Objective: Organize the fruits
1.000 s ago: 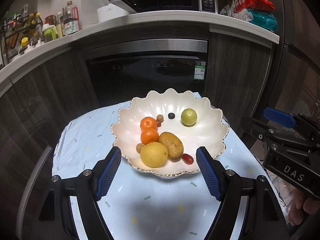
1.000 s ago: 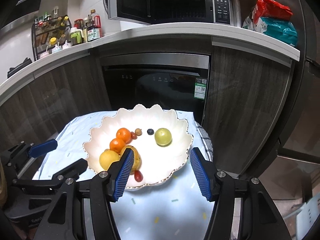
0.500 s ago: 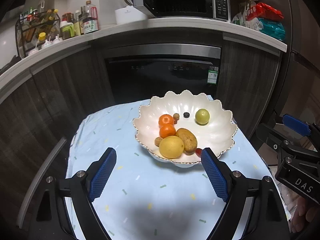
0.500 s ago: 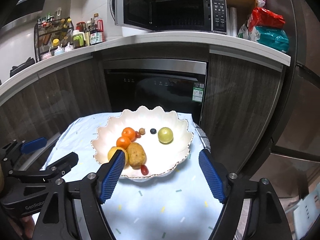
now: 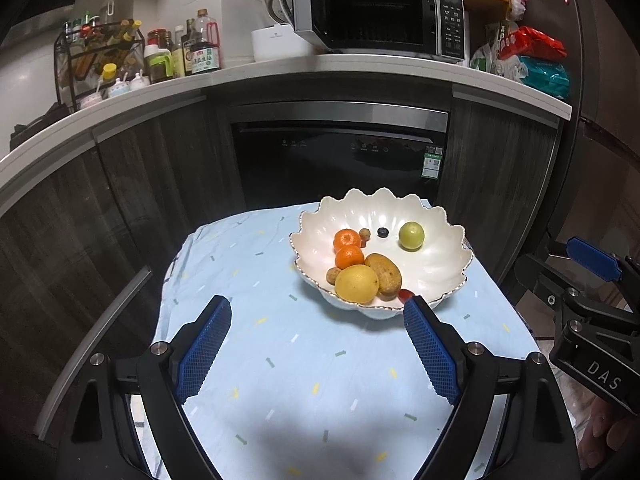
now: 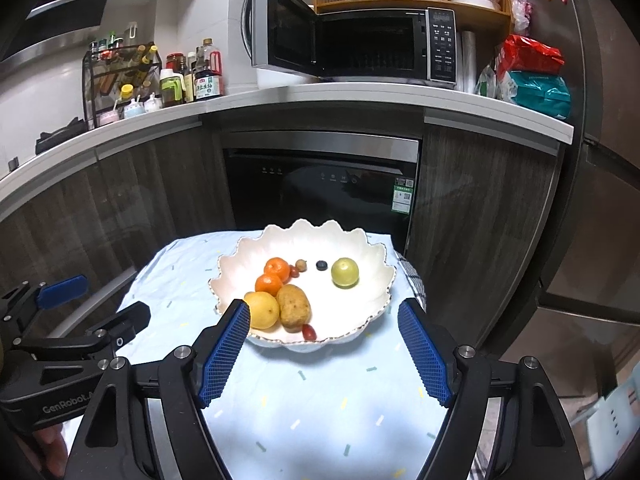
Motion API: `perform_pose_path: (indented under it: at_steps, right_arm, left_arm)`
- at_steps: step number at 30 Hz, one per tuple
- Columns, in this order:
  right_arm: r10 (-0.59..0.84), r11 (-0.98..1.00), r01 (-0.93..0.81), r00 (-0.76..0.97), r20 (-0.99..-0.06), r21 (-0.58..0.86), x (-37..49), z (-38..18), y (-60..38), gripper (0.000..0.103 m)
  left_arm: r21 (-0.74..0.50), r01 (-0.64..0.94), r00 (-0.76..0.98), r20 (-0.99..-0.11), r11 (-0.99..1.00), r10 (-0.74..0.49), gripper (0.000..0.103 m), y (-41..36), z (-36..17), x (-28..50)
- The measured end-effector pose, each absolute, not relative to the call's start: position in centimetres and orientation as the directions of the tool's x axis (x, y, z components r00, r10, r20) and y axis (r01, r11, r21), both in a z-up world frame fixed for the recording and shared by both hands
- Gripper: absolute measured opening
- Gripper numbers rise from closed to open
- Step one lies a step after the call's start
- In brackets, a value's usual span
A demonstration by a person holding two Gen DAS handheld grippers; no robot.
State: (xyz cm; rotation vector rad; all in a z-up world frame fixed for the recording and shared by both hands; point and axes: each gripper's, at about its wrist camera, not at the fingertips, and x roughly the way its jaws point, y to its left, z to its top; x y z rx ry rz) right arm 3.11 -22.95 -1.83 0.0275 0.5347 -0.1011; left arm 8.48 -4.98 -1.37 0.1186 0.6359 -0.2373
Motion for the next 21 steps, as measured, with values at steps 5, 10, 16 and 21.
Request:
perform_pose_path:
  at_steps: [5,10,16,21]
  right_arm:
    - [-0.092,0.995,0.105,0.858,-0.505,-0.004,1.7,-1.9,-22.5,0.077]
    - [-0.095,0.995,0.104,0.863,-0.496,-0.009,0.8,-1.8,-22.4,0.077]
    - [-0.099,0.994,0.114,0.862,-0.497,-0.002,0.2,-1.7,-22.7,0.077]
    - [-0.1,0.993,0.115,0.862,-0.496,-0.002,0.1,-1.8,-22.7,0.077]
  left_arm:
    - [0.037,0.241,0.784,-0.597,0.97,-0.172,0.088,-4.4,-1.3,7.3]
    - [0.04,0.231,0.792,-0.587,0.972,-0.164,0.088,-4.0,-1.0,6.2]
    - [0.042,0.232,0.798,-0.579,0.972,-0.165,0.088,-3.9,-0.7,5.7]
    - [0.044,0.23,0.801,-0.576,0.972,-0.163,0.088,-3.9,-0.6,5.6]
